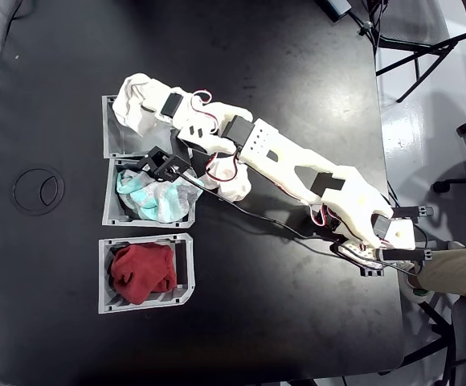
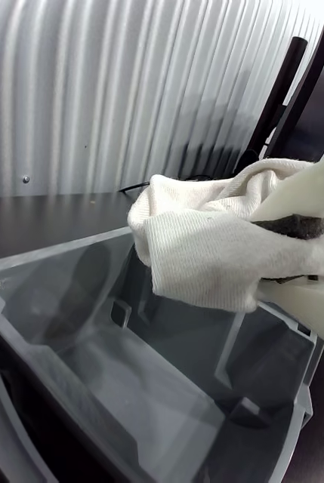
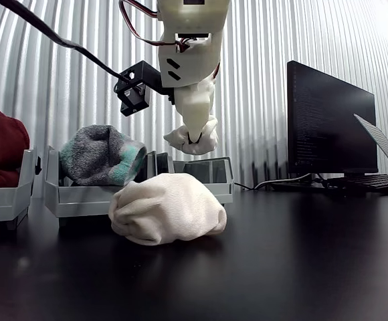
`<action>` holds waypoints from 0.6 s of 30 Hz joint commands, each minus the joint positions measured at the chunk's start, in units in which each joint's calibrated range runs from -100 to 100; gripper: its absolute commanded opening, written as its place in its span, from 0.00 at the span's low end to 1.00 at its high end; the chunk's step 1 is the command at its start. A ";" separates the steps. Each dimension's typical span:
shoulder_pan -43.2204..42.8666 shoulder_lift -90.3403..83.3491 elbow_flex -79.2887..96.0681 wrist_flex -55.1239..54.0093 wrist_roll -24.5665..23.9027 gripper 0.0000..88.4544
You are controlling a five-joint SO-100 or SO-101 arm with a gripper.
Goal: Put the sock in the container
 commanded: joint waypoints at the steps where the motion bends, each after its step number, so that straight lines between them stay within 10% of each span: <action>1: -1.20 -1.30 -3.93 1.84 -0.09 0.09; 18: -1.20 -1.38 -3.84 10.04 -0.38 0.41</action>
